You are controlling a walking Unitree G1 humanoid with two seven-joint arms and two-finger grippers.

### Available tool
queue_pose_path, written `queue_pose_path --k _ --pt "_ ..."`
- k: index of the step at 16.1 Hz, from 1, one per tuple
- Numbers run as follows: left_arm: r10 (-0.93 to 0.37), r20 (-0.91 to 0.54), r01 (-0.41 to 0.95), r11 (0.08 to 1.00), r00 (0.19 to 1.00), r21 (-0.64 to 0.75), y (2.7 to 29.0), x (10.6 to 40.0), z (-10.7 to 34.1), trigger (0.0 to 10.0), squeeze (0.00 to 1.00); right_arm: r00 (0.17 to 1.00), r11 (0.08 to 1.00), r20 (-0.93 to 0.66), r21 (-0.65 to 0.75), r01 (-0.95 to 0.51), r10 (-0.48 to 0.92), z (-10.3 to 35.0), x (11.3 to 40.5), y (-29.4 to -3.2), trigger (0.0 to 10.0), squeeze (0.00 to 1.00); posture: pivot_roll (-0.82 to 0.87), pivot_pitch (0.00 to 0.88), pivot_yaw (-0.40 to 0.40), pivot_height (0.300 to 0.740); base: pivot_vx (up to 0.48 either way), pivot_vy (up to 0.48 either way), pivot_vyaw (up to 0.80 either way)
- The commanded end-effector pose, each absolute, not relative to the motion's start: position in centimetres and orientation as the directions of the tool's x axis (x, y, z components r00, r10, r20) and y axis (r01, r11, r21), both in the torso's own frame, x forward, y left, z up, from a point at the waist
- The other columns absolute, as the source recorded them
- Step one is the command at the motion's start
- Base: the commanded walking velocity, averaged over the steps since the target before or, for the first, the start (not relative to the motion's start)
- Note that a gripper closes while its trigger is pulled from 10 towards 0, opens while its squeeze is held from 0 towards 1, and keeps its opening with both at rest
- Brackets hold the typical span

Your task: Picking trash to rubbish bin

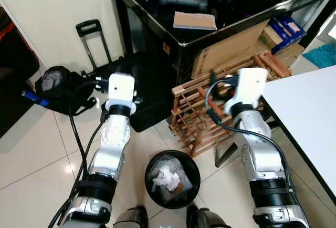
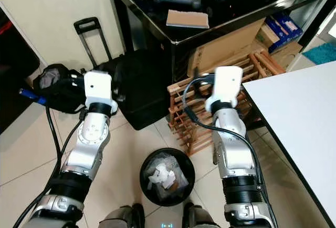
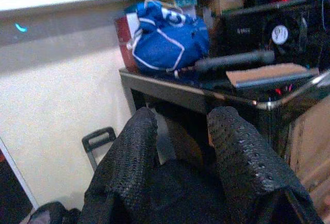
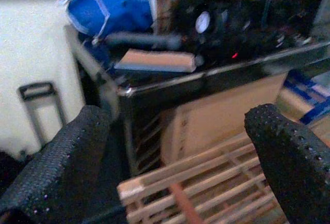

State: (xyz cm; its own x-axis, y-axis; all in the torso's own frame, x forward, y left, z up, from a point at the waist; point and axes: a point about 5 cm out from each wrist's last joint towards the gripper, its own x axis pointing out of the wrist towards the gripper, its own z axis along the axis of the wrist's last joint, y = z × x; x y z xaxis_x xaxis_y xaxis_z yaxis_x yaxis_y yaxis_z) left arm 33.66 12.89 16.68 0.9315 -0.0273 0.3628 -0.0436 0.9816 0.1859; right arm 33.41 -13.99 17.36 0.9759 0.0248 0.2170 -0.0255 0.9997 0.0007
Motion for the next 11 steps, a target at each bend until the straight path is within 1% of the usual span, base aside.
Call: queue_pose_path --k 1,3,4,7,11 --pt "-0.019 0.366 -0.049 0.983 0.93 0.177 12.8 33.4 16.7 10.0 0.0 0.964 1.0 0.266 0.007 0.006 -0.008 17.7 33.4 -14.1 10.0 0.0 -0.04 0.134 0.031 0.74 0.0 0.0 0.0" --pt "-0.015 0.346 -0.047 0.984 0.938 0.17 12.8 33.1 16.0 10.0 0.0 0.953 0.996 0.288 0.042 0.082 -0.09 17.2 33.4 -14.5 10.0 0.0 -0.04 0.121 0.034 0.74 0.0 0.0 0.0" --pt "0.01 0.317 -0.062 0.986 0.948 0.153 13.0 32.9 15.1 10.0 0.0 0.95 0.993 0.288 0.02 0.117 -0.118 16.7 33.6 -14.8 10.0 0.0 -0.04 0.106 0.035 0.74 0.0 0.0 0.0" --pt "0.025 0.298 -0.067 0.989 0.954 0.13 13.1 33.0 14.6 10.0 0.0 0.945 0.991 0.3 0.033 0.129 -0.133 16.4 33.9 -14.7 10.0 0.0 -0.05 0.069 0.043 0.74 0.0 0.0 0.0" --pt "0.023 0.292 -0.064 0.989 0.956 0.132 13.2 33.0 14.3 10.0 0.0 0.951 0.993 0.287 0.025 0.113 -0.115 15.8 33.8 -14.3 10.0 0.0 -0.05 0.053 0.048 0.74 0.0 0.0 0.0"
